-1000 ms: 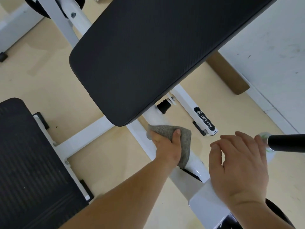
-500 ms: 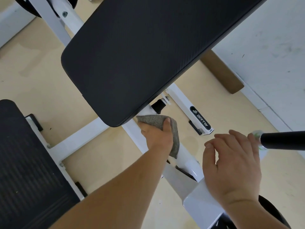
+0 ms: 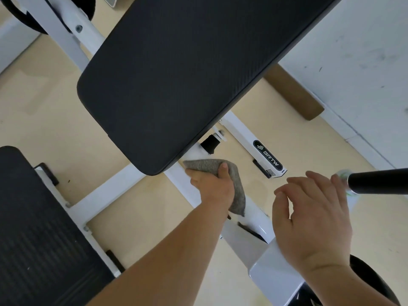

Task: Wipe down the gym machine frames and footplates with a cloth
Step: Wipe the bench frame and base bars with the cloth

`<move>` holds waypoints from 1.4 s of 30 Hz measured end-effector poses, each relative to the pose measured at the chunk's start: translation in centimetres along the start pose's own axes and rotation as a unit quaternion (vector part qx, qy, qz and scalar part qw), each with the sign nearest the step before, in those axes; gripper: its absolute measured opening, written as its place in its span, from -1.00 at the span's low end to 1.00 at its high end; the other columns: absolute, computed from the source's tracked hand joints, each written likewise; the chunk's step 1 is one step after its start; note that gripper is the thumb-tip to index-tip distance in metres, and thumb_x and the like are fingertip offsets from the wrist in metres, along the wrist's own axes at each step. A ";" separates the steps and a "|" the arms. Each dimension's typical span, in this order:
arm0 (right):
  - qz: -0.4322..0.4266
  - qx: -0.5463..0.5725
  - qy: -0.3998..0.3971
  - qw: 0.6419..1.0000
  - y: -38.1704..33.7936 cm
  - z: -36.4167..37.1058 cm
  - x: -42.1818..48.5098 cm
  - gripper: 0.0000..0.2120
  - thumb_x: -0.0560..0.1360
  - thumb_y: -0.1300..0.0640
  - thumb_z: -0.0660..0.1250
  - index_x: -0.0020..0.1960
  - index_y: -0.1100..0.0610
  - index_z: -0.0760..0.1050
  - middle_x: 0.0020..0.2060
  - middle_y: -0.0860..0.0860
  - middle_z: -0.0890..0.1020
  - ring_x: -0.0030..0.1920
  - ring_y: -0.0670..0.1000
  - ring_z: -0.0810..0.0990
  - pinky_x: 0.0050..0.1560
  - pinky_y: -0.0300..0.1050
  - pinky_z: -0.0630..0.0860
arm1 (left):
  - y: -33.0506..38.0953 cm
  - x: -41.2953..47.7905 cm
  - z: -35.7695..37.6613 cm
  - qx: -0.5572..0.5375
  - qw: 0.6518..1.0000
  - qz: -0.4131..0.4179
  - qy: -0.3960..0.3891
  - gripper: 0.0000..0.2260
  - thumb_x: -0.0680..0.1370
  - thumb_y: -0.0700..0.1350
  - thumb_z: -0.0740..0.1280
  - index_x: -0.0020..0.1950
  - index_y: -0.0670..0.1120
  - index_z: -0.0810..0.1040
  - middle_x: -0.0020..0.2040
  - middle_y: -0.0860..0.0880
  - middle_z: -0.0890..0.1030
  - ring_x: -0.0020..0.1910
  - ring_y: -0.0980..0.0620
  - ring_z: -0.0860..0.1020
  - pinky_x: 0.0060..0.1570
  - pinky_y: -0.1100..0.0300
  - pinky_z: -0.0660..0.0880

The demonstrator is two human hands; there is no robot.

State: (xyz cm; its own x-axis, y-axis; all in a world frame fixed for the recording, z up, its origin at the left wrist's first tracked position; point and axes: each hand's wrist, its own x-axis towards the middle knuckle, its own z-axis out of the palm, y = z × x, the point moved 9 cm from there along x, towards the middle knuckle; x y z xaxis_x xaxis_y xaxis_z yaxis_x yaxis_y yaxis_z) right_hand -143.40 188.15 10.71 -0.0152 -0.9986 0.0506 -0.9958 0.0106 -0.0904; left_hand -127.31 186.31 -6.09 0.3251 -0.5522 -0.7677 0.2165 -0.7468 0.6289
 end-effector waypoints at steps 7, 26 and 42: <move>-0.002 0.004 0.008 1.000 0.0 -0.1 0.0 -0.62 0.57 0.00 0.08 -0.07 0.10 0.66 0.04 0.04 0.67 0.33 0.25 0.48 0.57 0.23 0.12 | -4.3 -3.2 2.1 0.130 0.984 0.017 -0.120 -0.12 0.69 0.06 0.21 0.57 -0.13 -0.50 0.66 -0.13 -0.02 0.59 -0.16 0.20 0.53 0.03 0.18; 0.004 -0.001 0.008 1.000 0.4 0.1 0.1 -0.67 0.56 0.03 0.13 -0.05 0.10 0.65 0.00 0.03 0.66 0.34 0.24 0.47 0.57 0.22 0.12 | -3.1 -12.2 -3.5 0.203 0.875 0.189 -0.398 -0.41 0.53 0.01 0.16 0.41 0.56 0.06 0.61 0.36 -0.02 0.57 0.40 -0.07 0.55 0.33 -0.10; -0.001 -0.028 0.000 1.000 0.5 0.5 -0.1 -0.62 0.60 0.01 0.09 -0.07 0.12 0.65 -0.04 0.00 0.67 0.32 0.15 0.45 0.61 0.07 0.00 | -8.6 -13.1 -1.3 -0.062 0.935 0.037 -0.347 -0.64 0.71 0.15 0.09 0.26 0.11 0.63 0.19 0.11 0.69 0.25 0.20 0.59 0.24 0.29 0.45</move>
State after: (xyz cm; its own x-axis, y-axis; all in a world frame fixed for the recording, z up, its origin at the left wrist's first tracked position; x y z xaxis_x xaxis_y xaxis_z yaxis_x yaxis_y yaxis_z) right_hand -143.83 188.24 10.17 -0.0142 -0.9986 0.0510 -0.9993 0.0124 -0.0355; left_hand -132.24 200.50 -1.28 -0.3234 -0.7398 -0.5900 0.3364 -0.6726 0.6591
